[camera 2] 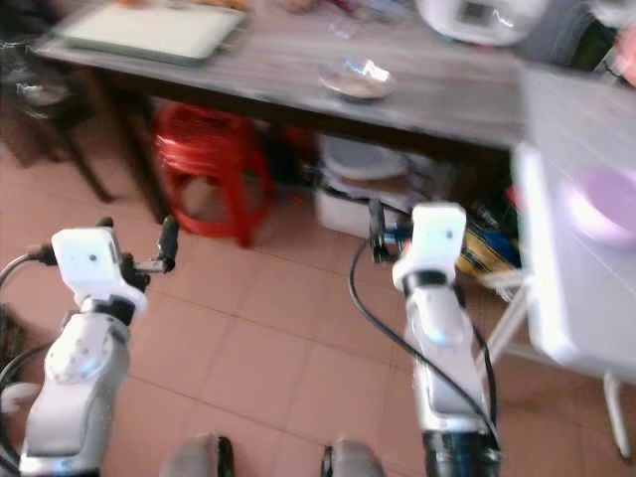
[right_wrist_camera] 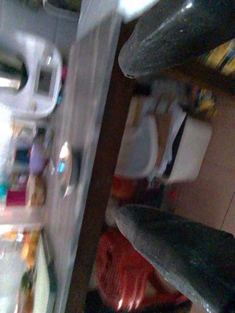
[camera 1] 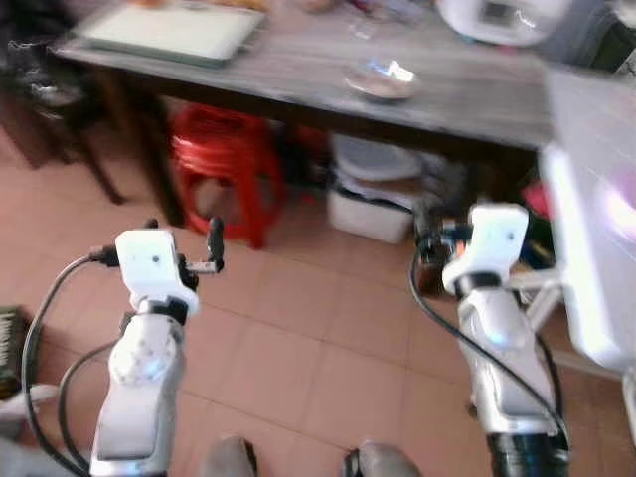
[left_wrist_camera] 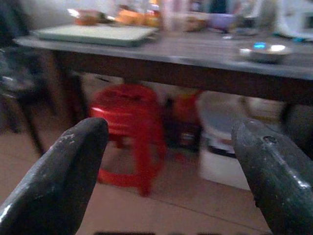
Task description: Setting the table
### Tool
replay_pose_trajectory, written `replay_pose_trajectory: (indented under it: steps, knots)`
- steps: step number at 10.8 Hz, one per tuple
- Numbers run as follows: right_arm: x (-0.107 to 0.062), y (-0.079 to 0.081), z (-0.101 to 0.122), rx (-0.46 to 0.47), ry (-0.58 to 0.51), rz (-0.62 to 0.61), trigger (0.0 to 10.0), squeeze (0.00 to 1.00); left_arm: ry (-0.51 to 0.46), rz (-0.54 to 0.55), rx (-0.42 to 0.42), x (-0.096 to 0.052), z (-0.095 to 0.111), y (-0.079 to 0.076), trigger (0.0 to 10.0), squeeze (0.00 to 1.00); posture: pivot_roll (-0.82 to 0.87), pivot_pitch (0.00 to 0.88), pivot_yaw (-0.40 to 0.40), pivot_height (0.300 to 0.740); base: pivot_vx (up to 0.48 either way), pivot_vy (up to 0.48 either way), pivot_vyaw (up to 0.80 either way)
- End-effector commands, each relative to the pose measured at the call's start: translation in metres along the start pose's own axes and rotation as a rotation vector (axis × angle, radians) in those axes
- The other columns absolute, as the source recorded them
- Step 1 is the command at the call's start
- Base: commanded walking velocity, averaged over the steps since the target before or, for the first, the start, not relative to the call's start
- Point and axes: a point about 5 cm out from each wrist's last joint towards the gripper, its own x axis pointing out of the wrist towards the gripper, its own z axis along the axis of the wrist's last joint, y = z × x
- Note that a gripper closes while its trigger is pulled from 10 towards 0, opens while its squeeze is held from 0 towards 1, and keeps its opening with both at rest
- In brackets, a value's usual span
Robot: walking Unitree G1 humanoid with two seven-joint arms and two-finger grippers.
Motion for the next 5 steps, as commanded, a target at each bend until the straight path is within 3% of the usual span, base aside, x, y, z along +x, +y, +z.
replay_pose_trajectory:
  steps: [1,5]
  knots:
    - [0.001,-0.006,-0.004,-0.006,0.025,-0.023,10.0,0.00,0.006,-0.013,-0.009,-0.003,-0.002,-0.003,10.0,0.00,0.00,0.148,-0.013,0.740,0.000,-0.450,0.00]
    - [0.014,0.002,0.000,-0.041,0.014,0.009,10.0,0.00,0.028,-0.052,-0.029,-0.005,-0.008,-0.015,10.0,0.00,-0.02,0.146,-0.019,0.740,0.000,-0.449,0.00]
